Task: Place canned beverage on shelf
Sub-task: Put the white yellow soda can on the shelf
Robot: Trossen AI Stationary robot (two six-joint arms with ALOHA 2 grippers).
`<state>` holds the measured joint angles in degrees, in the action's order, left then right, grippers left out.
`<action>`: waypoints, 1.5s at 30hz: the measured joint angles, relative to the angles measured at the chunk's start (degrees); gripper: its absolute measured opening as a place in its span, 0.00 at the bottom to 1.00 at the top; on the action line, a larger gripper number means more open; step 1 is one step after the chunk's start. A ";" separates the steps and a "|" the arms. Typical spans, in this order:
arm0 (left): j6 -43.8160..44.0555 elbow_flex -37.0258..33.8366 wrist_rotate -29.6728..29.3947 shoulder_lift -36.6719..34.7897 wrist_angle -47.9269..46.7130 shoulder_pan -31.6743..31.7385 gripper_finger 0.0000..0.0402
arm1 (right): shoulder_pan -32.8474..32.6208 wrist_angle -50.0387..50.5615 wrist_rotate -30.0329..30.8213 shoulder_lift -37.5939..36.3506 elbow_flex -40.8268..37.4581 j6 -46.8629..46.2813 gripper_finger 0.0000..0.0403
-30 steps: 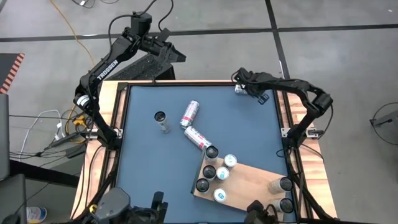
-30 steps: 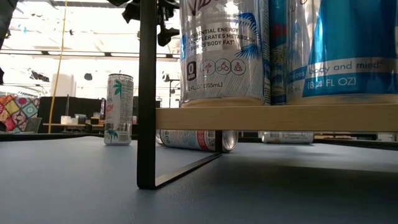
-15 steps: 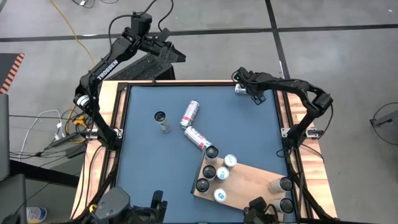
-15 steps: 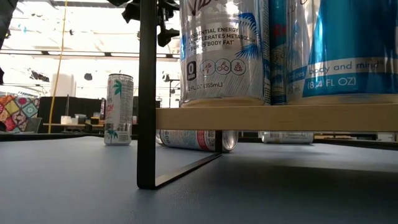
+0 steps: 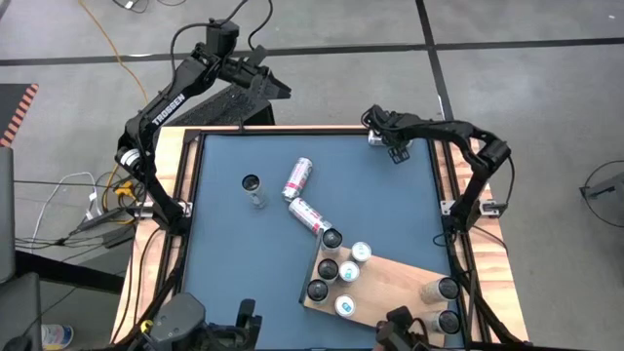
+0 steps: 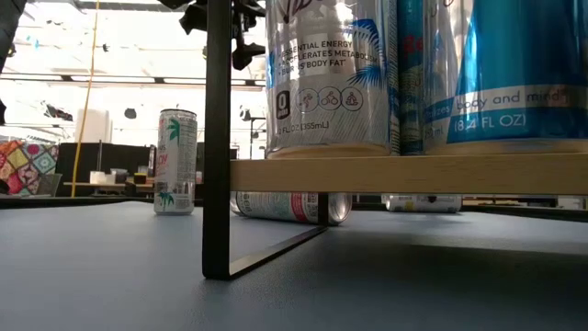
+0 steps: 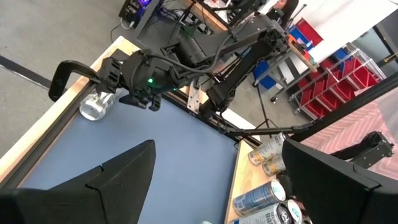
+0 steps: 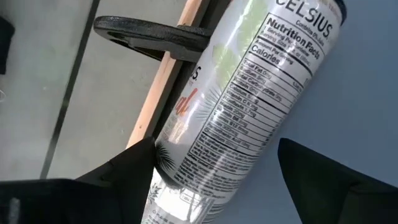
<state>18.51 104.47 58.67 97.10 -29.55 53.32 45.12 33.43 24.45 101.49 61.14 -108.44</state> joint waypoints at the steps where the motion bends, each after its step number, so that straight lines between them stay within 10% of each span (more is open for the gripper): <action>1: -0.06 0.00 0.00 0.00 -0.05 0.00 0.84 | 0.28 0.08 -0.51 0.16 0.00 0.06 0.79; 10: -0.55 0.00 0.01 0.00 -0.80 0.01 0.84 | 1.40 1.25 -4.19 0.74 0.00 0.85 0.75; 26: -0.42 0.00 0.55 0.00 -0.99 0.00 0.84 | -4.89 3.59 -6.99 -0.22 0.04 10.02 0.38; 45: -0.31 0.00 0.48 0.00 -0.97 0.00 0.84 | -21.78 22.60 5.10 -10.99 -0.42 21.88 0.20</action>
<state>18.20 104.47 59.16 97.10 -30.52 53.32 23.34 56.03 29.55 90.50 60.73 -86.56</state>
